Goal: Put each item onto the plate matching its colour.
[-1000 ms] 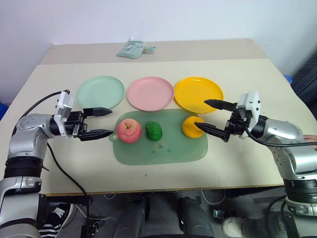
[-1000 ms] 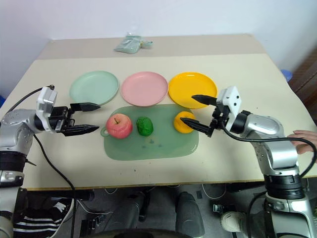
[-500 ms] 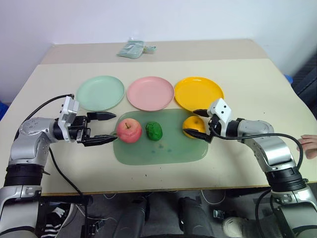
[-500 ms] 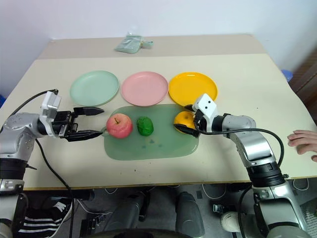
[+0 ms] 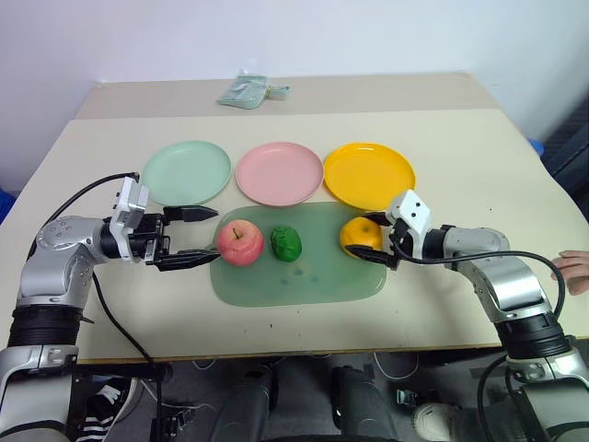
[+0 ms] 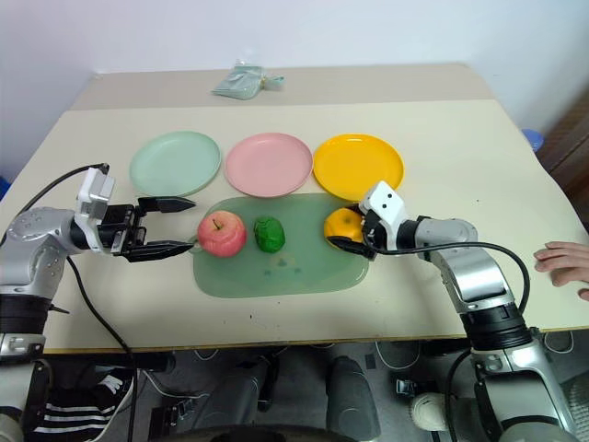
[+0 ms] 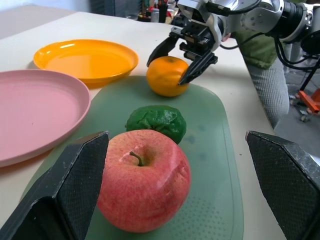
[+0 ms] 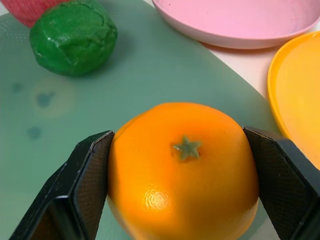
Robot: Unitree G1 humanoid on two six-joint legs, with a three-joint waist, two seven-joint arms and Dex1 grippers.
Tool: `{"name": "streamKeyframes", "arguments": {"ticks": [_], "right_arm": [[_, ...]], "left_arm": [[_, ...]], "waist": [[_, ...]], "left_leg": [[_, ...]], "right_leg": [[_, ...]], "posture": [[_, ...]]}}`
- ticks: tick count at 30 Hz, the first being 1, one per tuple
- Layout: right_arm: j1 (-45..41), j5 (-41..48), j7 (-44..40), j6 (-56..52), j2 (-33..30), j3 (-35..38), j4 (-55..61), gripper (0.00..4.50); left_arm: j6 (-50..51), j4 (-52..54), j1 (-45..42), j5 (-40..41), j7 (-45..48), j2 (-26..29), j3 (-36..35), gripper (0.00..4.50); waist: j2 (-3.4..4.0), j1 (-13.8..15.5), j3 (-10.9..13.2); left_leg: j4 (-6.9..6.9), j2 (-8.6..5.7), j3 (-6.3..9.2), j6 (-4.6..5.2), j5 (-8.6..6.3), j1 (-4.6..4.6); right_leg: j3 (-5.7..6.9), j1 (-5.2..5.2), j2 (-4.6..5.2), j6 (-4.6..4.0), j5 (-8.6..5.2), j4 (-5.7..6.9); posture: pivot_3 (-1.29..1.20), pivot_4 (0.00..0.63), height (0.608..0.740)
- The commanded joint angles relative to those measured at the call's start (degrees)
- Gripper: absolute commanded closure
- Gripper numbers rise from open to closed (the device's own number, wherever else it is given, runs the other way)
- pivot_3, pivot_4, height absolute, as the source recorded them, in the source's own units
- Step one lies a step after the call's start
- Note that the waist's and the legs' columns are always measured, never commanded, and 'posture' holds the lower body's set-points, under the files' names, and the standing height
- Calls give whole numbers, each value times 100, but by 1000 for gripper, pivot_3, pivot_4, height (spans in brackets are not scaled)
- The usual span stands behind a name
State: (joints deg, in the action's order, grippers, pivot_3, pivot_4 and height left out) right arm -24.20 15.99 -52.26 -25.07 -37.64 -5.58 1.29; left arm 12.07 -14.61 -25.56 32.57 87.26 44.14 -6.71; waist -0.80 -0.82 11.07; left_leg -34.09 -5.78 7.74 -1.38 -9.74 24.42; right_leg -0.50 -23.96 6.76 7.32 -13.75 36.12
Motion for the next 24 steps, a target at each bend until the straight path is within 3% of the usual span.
{"name": "streamKeyframes", "arguments": {"ticks": [1, 13, 15, 20, 24], "right_arm": [[-66, 170, -7, -22, 1, 270, 223, 799], [-16, 322, -271, -115, -25, 265, 296, 799], [2, 333, -272, -97, 5, 293, 275, 4], [-111, 540, -231, -18, 37, 564, 361, 4], [-305, 1388, -312, -94, 185, 1258, 534, 4]], "left_arm": [[53, 141, -96, 87, -9, -16, -113, 0], [99, 185, -55, 92, -36, -13, -140, 0], [129, 193, -44, 96, -33, -8, -145, 0], [203, 162, -43, 56, -52, 34, -133, 0], [333, 108, -89, 36, -126, 64, -133, 0]], "waist": [[0, 1, 0], [0, -1, 0], [0, 0, 0], [0, 0, 0], [0, -2, 0]], "left_leg": [[0, 0, 0, 0, 0, 0], [0, 0, 0, 0, 0, 0], [0, 0, 0, 0, 0, 0], [0, 0, 0, 0, 0, 0], [0, 0, 0, 0, 0, 0]], "right_leg": [[0, 0, 0, 0, 0, 0], [0, 0, 0, 1, 0, 0], [0, 0, 0, 1, 0, 0], [0, 0, 0, 1, 1, 0], [-1, 0, 0, 2, 1, 0]], "posture": [[0, 150, 740], [0, 150, 740], [0, 150, 740], [0, 150, 740], [0, 150, 740]]}}
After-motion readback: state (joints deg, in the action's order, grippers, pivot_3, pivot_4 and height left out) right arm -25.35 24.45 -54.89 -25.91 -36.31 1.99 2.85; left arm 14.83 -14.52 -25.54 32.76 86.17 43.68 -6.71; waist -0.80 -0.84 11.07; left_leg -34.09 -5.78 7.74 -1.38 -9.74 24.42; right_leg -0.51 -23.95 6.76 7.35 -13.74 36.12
